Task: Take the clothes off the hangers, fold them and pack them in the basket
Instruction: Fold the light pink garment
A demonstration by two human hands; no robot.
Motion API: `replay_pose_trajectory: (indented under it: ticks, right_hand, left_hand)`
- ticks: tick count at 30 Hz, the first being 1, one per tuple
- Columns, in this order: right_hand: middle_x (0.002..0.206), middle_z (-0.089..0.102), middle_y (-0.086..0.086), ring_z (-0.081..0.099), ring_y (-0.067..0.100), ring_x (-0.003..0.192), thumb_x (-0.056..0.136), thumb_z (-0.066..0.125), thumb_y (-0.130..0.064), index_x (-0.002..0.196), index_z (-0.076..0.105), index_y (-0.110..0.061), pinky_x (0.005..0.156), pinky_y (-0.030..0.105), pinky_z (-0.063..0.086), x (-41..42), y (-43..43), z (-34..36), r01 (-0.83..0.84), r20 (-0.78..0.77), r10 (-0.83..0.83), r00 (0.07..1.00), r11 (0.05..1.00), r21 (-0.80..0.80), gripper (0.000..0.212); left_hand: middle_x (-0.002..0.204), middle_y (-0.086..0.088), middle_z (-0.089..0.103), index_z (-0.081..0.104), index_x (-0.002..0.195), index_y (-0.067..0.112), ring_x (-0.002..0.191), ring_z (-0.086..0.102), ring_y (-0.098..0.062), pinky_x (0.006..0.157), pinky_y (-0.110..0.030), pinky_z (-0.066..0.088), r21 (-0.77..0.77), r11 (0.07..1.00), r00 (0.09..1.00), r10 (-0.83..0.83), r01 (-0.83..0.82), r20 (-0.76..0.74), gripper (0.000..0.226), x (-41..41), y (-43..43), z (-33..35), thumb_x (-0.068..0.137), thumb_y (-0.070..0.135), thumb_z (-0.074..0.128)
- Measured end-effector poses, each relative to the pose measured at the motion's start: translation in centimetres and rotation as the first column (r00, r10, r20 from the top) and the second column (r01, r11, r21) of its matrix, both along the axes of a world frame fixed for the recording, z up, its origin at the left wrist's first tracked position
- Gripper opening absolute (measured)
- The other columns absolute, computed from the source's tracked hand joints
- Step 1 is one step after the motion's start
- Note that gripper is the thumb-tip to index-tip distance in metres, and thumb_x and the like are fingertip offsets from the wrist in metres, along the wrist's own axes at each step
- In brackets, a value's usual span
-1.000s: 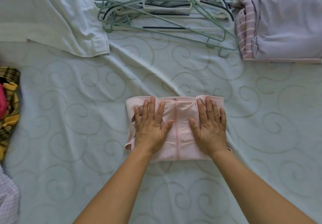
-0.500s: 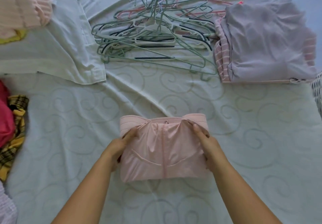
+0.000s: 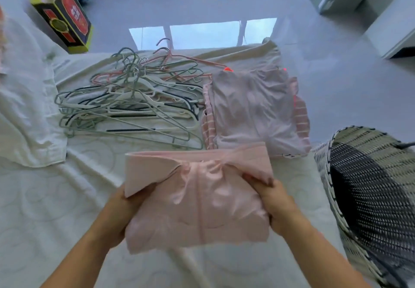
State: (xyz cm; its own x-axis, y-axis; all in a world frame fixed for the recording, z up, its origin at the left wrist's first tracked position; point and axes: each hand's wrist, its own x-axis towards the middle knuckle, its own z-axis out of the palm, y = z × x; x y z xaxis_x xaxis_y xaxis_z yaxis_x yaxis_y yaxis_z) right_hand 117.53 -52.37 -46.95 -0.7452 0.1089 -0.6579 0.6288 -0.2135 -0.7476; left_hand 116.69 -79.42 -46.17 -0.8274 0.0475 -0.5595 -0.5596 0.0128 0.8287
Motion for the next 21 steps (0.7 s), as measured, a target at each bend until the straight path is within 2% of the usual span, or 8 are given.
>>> replay_pose_trajectory:
  ticks: [2,5,7,9,10,13,16,21]
  right_hand:
    - [0.079,0.072,0.005,0.068,0.012,0.066,0.085,0.062,-0.007,0.1,0.067,-0.002,0.056,0.022,0.055,-4.2,4.6,2.2,0.015,-0.106,-0.006,0.994,0.996,0.084,0.017]
    - [0.084,0.07,0.007,0.066,0.01,0.062,0.083,0.068,-0.021,0.1,0.066,-0.006,0.054,0.024,0.054,-10.9,10.7,2.8,0.024,-0.172,0.02,0.985,0.969,0.247,0.023]
    - [0.091,0.066,0.011,0.065,0.011,0.062,0.081,0.07,-0.034,0.111,0.061,-0.005,0.054,0.028,0.054,-14.5,13.4,2.4,-0.01,-0.132,0.06,0.989,0.939,0.344,0.042]
    - [0.124,0.053,0.015,0.063,0.018,0.101,0.081,0.069,-0.038,0.136,0.038,-0.008,0.081,0.04,0.053,-16.3,14.8,1.0,-0.043,-0.074,0.097,0.993,0.848,0.528,0.07]
    - [0.141,0.039,0.015,0.047,0.023,0.125,0.082,0.067,-0.038,0.144,0.026,-0.008,0.1,0.042,0.042,-16.5,14.7,0.0,-0.021,-0.116,0.132,0.984,0.746,0.666,0.08]
    - [0.153,0.021,0.018,0.02,0.031,0.141,0.082,0.045,-0.047,0.147,0.023,-0.007,0.114,0.038,0.014,-14.0,11.7,-3.8,0.084,-0.294,0.5,0.815,0.399,0.913,0.08]
    - [0.158,0.006,0.007,0.007,0.029,0.144,0.08,0.019,-0.061,0.144,0.001,-0.029,0.114,0.042,-0.001,-12.6,9.1,-8.1,-0.057,-0.069,0.637,0.768,0.174,0.983,0.074]
    - [0.159,-0.001,0.001,-0.002,0.022,0.146,0.068,-0.001,-0.066,0.14,-0.01,-0.04,0.115,0.043,-0.005,-15.3,10.8,-10.4,-0.232,0.129,0.607,0.784,0.095,0.968,0.077]
  left_hand:
    - [0.085,-0.004,0.074,0.068,0.099,0.013,0.077,0.07,-0.019,0.056,-0.026,0.055,0.084,0.995,0.998,0.049,-0.046,-0.037,0.048,-3.9,4.7,0.2,0.062,0.042,0.079]
    - [0.08,0.002,0.073,0.062,0.105,0.011,0.074,0.067,-0.016,0.059,-0.026,0.056,0.148,0.987,0.992,0.075,-0.06,-0.097,0.018,-10.1,10.2,-0.3,0.087,0.013,0.06]
    - [0.094,-0.001,0.07,0.052,0.12,0.011,0.083,0.067,-0.015,0.068,-0.029,0.057,0.146,0.989,0.988,0.055,-0.034,-0.144,0.044,-13.7,12.5,-0.9,0.081,0.02,0.069]
    - [0.132,-0.011,0.052,0.027,0.142,0.015,0.117,0.055,-0.022,0.095,-0.04,0.048,-0.072,0.997,0.99,-0.012,0.002,-0.143,0.093,-15.6,14.1,-2.3,0.067,0.039,0.078]
    - [0.146,-0.013,0.036,0.018,0.147,0.015,0.131,0.04,-0.025,0.107,-0.041,0.036,-0.266,0.964,0.978,-0.056,0.001,-0.202,0.1,-15.6,14.8,-3.2,0.07,0.044,0.075]
    - [0.157,-0.004,0.014,0.014,0.148,0.027,0.145,0.013,-0.022,0.117,-0.042,0.013,-0.722,0.69,0.768,-0.485,0.043,-0.418,0.087,-12.9,17.3,-5.9,0.073,0.067,0.037]
    - [0.156,0.011,-0.014,-0.006,0.143,0.041,0.144,-0.013,-0.014,0.114,-0.052,-0.004,-0.895,0.324,0.617,-0.784,0.306,-0.072,0.089,-11.0,19.7,-8.1,0.061,0.075,0.001]
    - [0.154,0.01,-0.024,-0.008,0.147,0.037,0.143,-0.018,-0.018,0.112,-0.057,-0.008,-0.834,0.268,0.597,-0.797,0.483,0.089,0.08,-13.0,21.3,-9.3,0.084,0.073,0.026]
